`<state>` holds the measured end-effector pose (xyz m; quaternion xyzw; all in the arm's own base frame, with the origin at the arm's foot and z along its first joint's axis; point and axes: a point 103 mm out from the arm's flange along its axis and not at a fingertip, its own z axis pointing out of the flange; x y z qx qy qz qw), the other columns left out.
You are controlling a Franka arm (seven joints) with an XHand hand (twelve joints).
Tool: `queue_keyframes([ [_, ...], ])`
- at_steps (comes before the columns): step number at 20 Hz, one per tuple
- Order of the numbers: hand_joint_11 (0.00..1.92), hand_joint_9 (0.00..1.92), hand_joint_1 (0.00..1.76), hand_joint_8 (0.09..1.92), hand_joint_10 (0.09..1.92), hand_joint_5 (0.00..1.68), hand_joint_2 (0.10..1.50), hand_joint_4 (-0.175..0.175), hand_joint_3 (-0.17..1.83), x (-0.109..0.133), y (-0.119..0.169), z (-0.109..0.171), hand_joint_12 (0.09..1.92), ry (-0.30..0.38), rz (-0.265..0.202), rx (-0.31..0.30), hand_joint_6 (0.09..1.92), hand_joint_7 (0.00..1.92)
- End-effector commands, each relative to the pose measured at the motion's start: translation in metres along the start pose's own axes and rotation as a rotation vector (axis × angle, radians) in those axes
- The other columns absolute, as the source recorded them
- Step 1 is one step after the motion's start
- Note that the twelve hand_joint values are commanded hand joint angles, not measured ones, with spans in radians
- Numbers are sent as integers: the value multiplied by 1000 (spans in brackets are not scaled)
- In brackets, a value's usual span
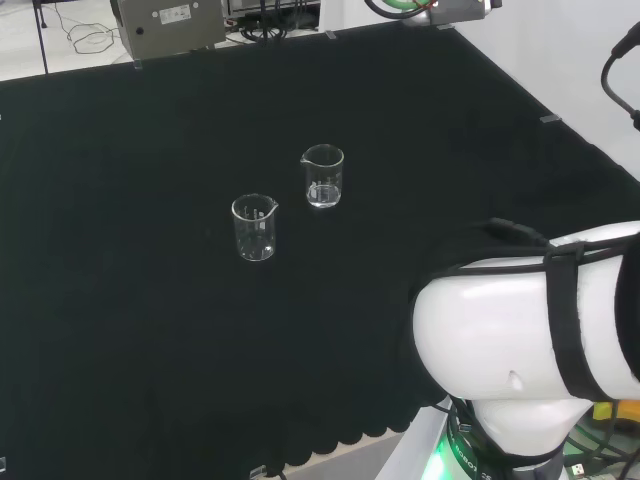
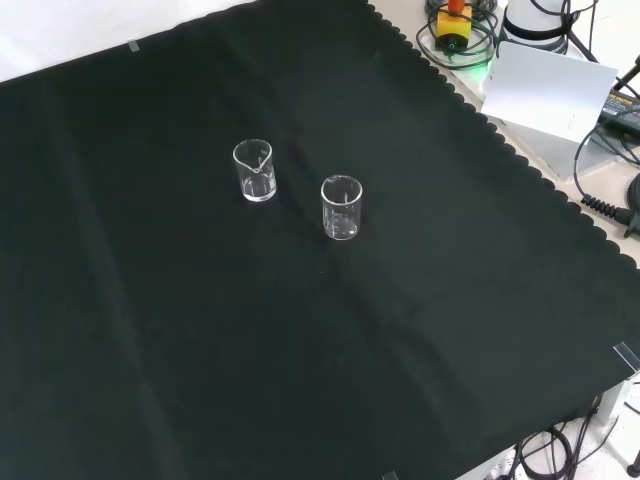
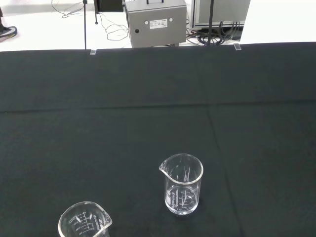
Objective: Pick up the beaker on the right.
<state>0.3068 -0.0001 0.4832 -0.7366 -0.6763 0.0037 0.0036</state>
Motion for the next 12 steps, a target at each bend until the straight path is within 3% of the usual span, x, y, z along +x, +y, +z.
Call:
queue_keyframes([
  [1, 0, 72, 58, 375, 628, 178, 1175, -23, 531, 2, 1, 0, 1181, -9, 1, -9, 267, 13],
  [5, 0, 70, 16, 381, 623, 243, 1286, -20, 339, 1, 2, 1, 1179, 8, 1, -6, 101, 0],
  [12, 0, 72, 20, 382, 620, 261, 1306, -19, 295, -1, 8, 16, 1179, -1, 23, 15, 87, 0],
])
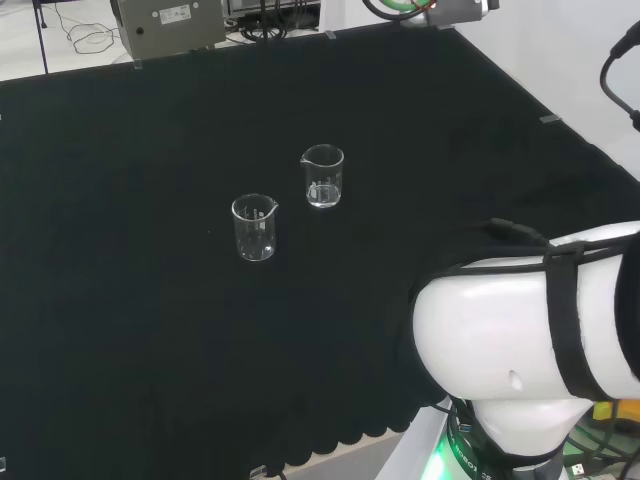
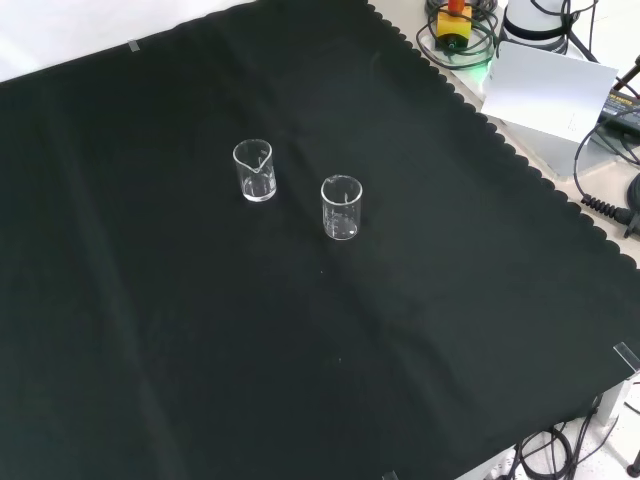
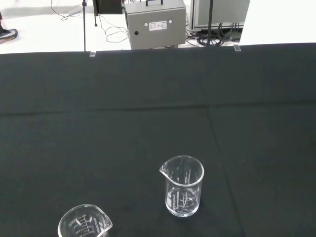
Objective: Pick up the beaker on the right.
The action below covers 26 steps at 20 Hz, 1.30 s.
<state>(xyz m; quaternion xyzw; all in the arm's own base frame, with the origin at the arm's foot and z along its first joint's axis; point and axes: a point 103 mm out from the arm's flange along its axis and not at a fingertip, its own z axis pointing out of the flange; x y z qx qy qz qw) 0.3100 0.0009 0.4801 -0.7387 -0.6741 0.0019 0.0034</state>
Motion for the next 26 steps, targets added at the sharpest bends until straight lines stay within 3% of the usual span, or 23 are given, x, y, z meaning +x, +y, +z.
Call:
queue_keyframes([
  [1, 0, 72, 21, 382, 620, 262, 1306, -19, 294, -4, 6, 18, 1179, -2, 22, 27, 87, 0],
  [9, 0, 75, 51, 385, 620, 276, 1306, -20, 269, -23, 28, 60, 1194, 20, 79, 77, 87, 0],
  [14, 0, 75, 55, 385, 619, 278, 1307, -20, 264, -33, 50, 91, 1196, 44, 48, 96, 87, 0],
  [19, 0, 135, 201, 429, 642, 284, 1229, -22, 223, -46, 90, 143, 1245, 142, 18, 121, 87, 58],
  [26, 0, 180, 308, 464, 656, 292, 1154, -24, 198, -66, 149, 199, 1283, 226, -15, 163, 87, 86],
])
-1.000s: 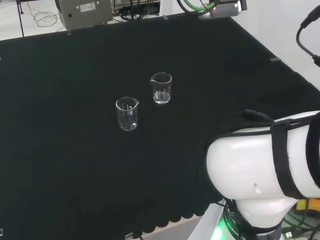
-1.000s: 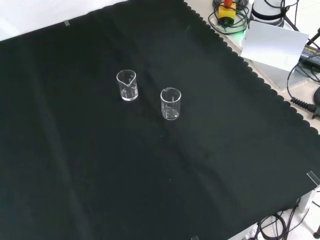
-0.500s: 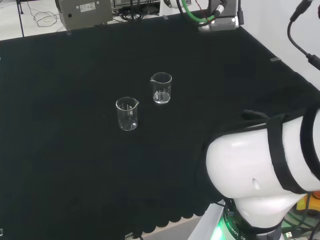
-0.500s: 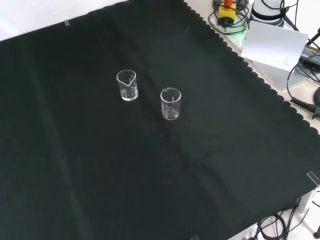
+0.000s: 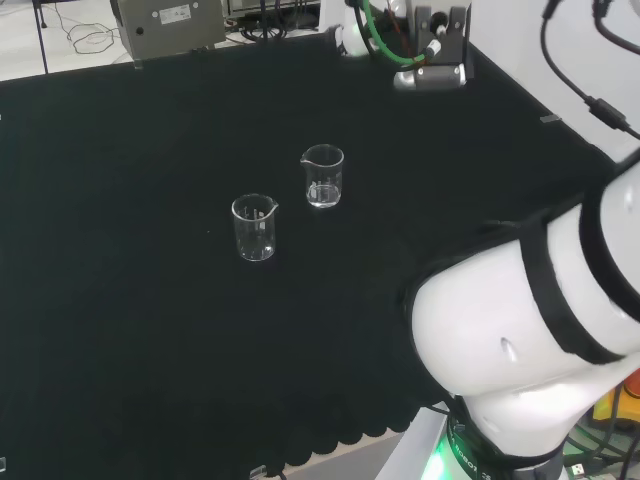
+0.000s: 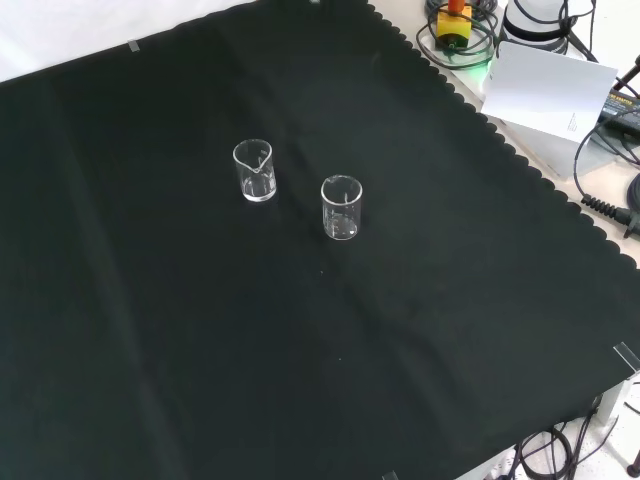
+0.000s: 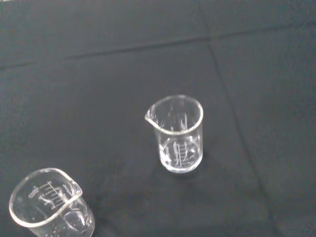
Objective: Pick up the beaker on the right.
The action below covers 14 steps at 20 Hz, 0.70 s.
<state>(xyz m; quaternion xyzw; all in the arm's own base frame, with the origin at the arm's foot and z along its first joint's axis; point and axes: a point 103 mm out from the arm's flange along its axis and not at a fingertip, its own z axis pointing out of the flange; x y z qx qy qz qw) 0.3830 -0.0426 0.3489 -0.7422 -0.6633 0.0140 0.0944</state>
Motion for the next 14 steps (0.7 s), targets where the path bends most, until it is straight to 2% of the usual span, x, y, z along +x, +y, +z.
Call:
queue_keyframes([
  [1, 0, 183, 314, 468, 656, 293, 1148, -24, 197, -35, 89, 60, 1285, 125, -47, 22, 87, 88],
  [9, 0, 232, 366, 499, 666, 314, 1111, -29, 194, -33, 127, 115, 1296, 198, -86, 67, 87, 116],
  [14, 0, 256, 509, 517, 664, 322, 1023, -32, 166, -30, 139, 138, 1298, 223, -111, 80, 87, 125],
])
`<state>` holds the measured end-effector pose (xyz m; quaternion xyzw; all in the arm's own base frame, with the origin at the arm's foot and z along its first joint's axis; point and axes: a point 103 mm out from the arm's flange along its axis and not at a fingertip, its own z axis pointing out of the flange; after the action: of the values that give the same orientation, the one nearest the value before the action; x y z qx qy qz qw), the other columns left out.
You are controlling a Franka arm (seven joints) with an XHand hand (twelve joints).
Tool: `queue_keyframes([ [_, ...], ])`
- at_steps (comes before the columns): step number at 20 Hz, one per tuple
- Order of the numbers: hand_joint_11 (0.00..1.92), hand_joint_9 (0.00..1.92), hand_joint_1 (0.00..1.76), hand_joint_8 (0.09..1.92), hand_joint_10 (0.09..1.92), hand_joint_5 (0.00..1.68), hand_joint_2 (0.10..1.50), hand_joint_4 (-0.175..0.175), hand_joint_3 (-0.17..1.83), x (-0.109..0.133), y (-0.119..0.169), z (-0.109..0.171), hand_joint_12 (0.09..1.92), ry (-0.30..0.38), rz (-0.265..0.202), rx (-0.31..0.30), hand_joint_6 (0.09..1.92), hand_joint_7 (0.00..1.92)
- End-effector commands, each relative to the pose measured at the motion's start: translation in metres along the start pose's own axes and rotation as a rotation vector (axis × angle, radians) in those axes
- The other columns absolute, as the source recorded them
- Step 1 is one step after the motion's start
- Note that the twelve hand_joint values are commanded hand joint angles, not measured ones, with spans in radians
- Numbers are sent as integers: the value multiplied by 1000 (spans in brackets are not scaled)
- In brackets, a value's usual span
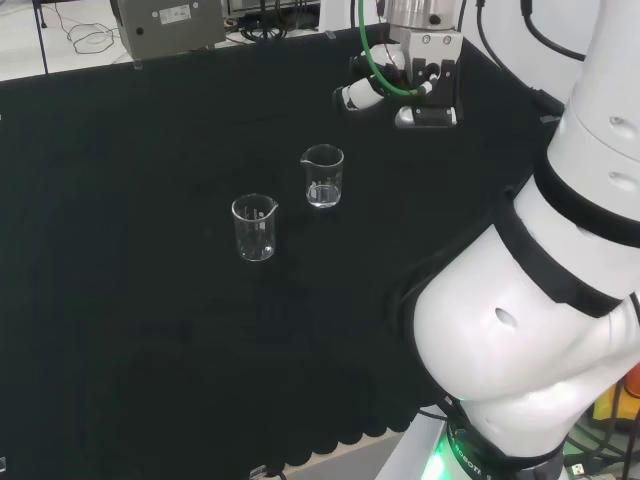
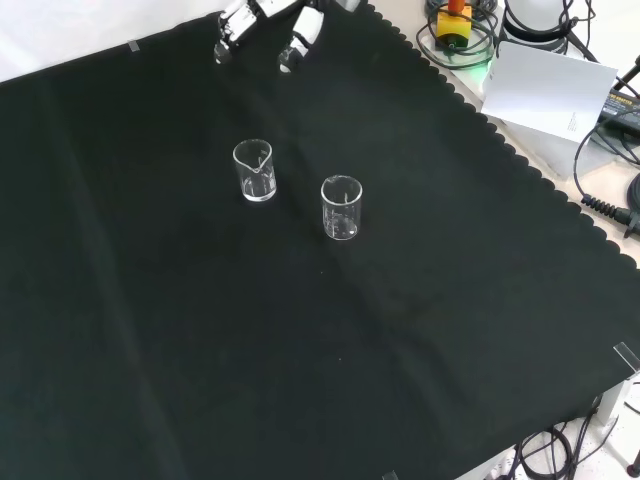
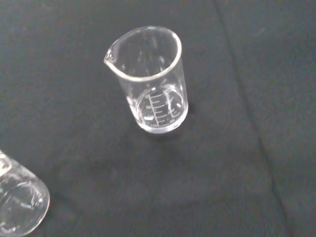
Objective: Pick up the beaker on the right.
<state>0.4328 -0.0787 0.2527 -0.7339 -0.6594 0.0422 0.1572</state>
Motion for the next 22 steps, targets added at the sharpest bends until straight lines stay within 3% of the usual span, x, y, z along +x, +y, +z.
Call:
queue_keyframes([
  [1, 0, 260, 545, 520, 663, 323, 1005, -33, 160, 8, 79, 49, 1299, 175, -127, -45, 87, 126],
  [7, 0, 278, 687, 535, 657, 321, 914, -36, 144, 4, 90, 69, 1305, 212, -139, -8, 87, 134],
  [14, 0, 277, 764, 561, 645, 344, 832, -38, 139, -2, 96, 91, 1304, 263, -184, -17, 87, 171],
  [19, 0, 325, 843, 603, 621, 400, 630, -42, 479, -8, 99, 105, 1319, 342, -241, -20, 87, 213],
  [22, 0, 333, 857, 611, 623, 437, 574, -39, 567, -9, 99, 109, 1325, 368, -294, -23, 87, 220],
])
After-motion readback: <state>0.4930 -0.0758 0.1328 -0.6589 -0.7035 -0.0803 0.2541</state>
